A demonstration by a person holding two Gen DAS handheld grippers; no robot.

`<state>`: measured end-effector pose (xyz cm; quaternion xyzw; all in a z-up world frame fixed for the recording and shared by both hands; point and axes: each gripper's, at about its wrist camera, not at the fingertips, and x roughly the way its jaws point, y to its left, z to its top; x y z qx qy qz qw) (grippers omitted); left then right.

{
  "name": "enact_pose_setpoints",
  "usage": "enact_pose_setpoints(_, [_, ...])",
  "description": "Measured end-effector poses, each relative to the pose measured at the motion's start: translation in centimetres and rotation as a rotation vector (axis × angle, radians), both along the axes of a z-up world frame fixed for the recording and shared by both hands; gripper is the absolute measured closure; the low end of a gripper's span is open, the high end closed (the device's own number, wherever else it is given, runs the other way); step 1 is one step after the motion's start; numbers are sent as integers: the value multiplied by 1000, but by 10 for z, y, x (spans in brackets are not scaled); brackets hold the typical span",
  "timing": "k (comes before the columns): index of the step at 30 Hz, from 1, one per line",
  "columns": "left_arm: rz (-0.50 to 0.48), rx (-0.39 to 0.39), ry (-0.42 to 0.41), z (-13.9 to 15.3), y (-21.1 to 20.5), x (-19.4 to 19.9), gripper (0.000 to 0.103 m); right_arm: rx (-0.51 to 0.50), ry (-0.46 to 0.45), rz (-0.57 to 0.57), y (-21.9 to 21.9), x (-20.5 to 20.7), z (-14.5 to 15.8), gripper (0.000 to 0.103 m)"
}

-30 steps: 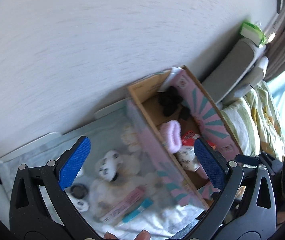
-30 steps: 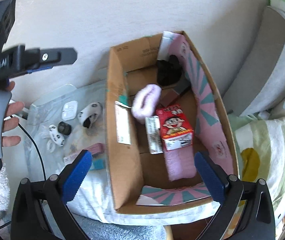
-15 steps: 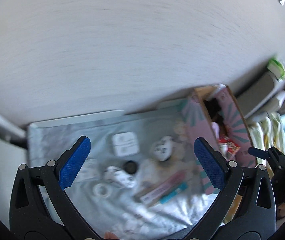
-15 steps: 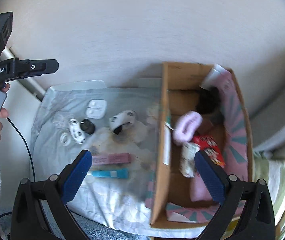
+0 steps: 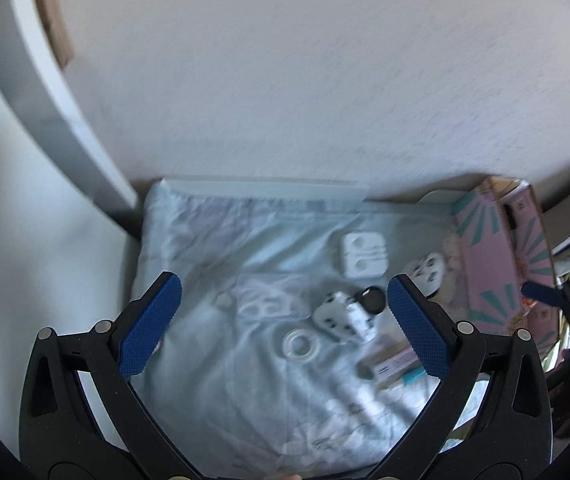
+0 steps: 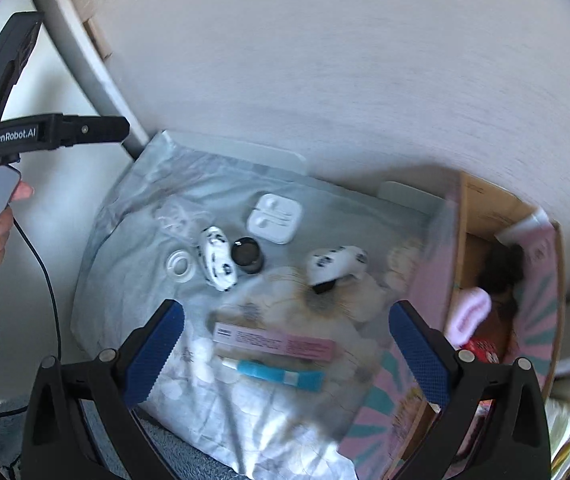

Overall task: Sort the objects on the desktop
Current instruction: 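Withdraw both tools from the box back over the bed, then grasp the clear floss-pick box with the left tool while the right tool grasps a white panda sock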

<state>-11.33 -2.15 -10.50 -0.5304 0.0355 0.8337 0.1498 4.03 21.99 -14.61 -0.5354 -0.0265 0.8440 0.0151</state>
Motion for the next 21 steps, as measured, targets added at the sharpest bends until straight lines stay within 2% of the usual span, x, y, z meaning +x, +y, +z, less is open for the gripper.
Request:
enact_pose_setpoints(6, [18,-65,-90,-53,-1,-5,0,28,-49,-13,-3,-24,-25,1])
enact_pose_setpoints(11, [29,-100,-136,-96,7,-11,1,17,-150,-115,20,-47,-56,1])
enact_pose_setpoints(15, [38,-105,-155,-120,12,-16,1,93,-198,-97,30,-61,-71,1])
enact_pose_setpoints(21, [41,-124,-162,-140,20,-23,3,165,-257,-73,43,-81,-94,1])
